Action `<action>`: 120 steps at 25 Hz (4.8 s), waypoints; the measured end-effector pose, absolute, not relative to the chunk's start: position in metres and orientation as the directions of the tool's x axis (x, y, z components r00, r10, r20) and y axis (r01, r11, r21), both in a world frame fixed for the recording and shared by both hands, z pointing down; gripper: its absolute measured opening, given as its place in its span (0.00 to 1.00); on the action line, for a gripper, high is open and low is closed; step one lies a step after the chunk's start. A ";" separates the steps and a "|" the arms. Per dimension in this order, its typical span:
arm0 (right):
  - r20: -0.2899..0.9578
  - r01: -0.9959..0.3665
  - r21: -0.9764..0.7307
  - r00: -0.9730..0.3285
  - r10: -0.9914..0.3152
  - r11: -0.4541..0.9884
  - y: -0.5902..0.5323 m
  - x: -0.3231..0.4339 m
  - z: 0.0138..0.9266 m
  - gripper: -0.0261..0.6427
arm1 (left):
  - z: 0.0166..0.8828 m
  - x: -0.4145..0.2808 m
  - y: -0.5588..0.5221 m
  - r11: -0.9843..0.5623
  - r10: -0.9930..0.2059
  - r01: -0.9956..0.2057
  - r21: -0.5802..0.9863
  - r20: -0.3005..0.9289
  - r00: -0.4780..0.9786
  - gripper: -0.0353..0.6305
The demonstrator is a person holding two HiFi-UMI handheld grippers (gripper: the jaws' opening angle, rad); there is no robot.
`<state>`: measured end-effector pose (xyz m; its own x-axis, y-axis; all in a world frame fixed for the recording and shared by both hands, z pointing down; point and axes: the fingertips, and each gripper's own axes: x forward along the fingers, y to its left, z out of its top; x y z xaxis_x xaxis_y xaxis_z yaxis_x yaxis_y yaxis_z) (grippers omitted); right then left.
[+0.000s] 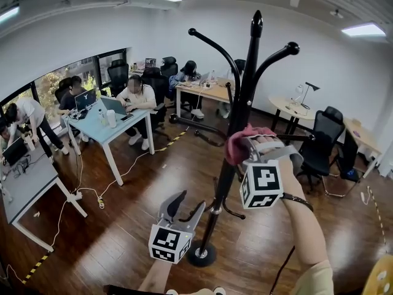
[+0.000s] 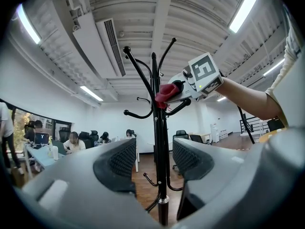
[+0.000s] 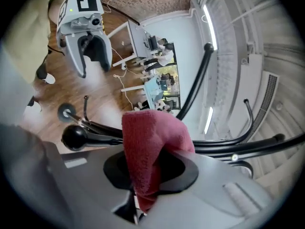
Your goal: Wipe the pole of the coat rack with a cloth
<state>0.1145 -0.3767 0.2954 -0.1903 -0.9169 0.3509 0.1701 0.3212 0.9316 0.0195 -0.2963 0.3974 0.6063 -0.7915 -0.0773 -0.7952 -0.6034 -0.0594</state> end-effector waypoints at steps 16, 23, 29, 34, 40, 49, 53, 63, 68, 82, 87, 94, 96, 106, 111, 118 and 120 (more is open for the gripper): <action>0.706 0.277 0.706 -0.201 -0.679 0.652 -0.344 0.110 0.325 0.12 | 0.404 -0.004 -0.289 -0.565 -0.822 -0.824 -0.034 -0.057 0.566 0.40; 0.710 0.314 0.701 -0.217 -0.670 0.640 -0.315 0.118 0.313 0.12 | 0.406 0.000 -0.288 -0.569 -0.820 -0.821 -0.037 -0.049 0.570 0.40; 0.739 0.346 0.672 -0.261 -0.621 0.654 -0.273 0.129 0.317 0.12 | 0.407 0.010 -0.288 -0.578 -0.814 -0.815 -0.045 -0.040 0.579 0.40; 0.517 0.206 0.855 -0.414 -0.749 0.476 -0.272 0.121 0.259 0.12 | 0.404 0.020 -0.288 -0.593 -0.803 -0.804 -0.056 -0.040 0.595 0.40; -0.043 -0.188 0.981 -0.471 -0.881 0.053 -0.281 0.124 0.116 0.12 | 0.402 0.028 -0.285 -0.604 -0.794 -0.794 -0.064 -0.042 0.607 0.40; -0.257 -0.068 0.966 -0.342 -0.904 -0.249 -0.331 0.074 0.085 0.12 | 0.396 0.010 -0.284 -0.567 -0.819 -0.822 -0.049 -0.065 0.569 0.40; -0.140 0.021 0.989 -0.190 -0.972 -0.146 -0.391 0.087 0.114 0.12 | 0.398 -0.001 -0.282 -0.548 -0.833 -0.836 -0.039 -0.069 0.549 0.40; 0.362 0.066 0.932 -0.127 -0.924 0.356 -0.412 0.090 0.238 0.12 | 0.415 -0.031 -0.288 -0.505 -0.862 -0.863 -0.001 -0.050 0.504 0.40; 0.377 -0.050 0.919 -0.186 -0.907 0.392 -0.410 0.088 0.237 0.11 | 0.419 -0.036 -0.294 -0.499 -0.866 -0.867 0.010 -0.039 0.498 0.40; 0.179 -0.117 0.931 -0.682 -0.709 0.346 -0.311 -0.039 0.167 0.11 | 0.418 -0.054 -0.287 -0.476 -0.879 -0.879 -0.019 -0.016 0.477 0.40; 0.144 -0.117 0.939 -0.722 -0.677 0.324 -0.295 -0.035 0.157 0.11 | 0.415 -0.061 -0.284 -0.459 -0.888 -0.888 -0.035 -0.012 0.460 0.40; 0.020 -0.210 0.945 -0.727 -0.686 0.250 -0.266 0.053 0.102 0.12 | 0.413 -0.037 -0.294 -0.485 -0.874 -0.872 -0.062 0.007 0.486 0.40; -0.019 -0.256 0.939 -0.701 -0.713 0.227 -0.264 0.085 0.088 0.12 | 0.413 -0.025 -0.294 -0.497 -0.868 -0.865 -0.070 0.012 0.497 0.40; -0.073 -0.398 0.899 -0.553 -0.830 0.185 -0.331 0.204 0.054 0.12 | 0.408 0.000 -0.292 -0.437 -0.899 -0.897 -0.063 -0.008 0.439 0.40; 0.014 -0.280 0.926 -0.643 -0.766 0.252 -0.372 0.172 0.057 0.12 | 0.408 0.004 -0.287 -0.391 -0.920 -0.919 -0.051 -0.014 0.392 0.40; 0.251 -0.097 0.891 -0.709 -0.659 0.444 -0.400 0.143 0.103 0.12 | 0.423 -0.017 -0.276 -0.291 -0.957 -0.956 -0.029 0.003 0.292 0.40; 0.333 -0.026 0.865 -0.717 -0.612 0.501 -0.398 0.144 0.118 0.12 | 0.425 -0.023 -0.273 -0.262 -0.965 -0.964 -0.033 0.009 0.262 0.40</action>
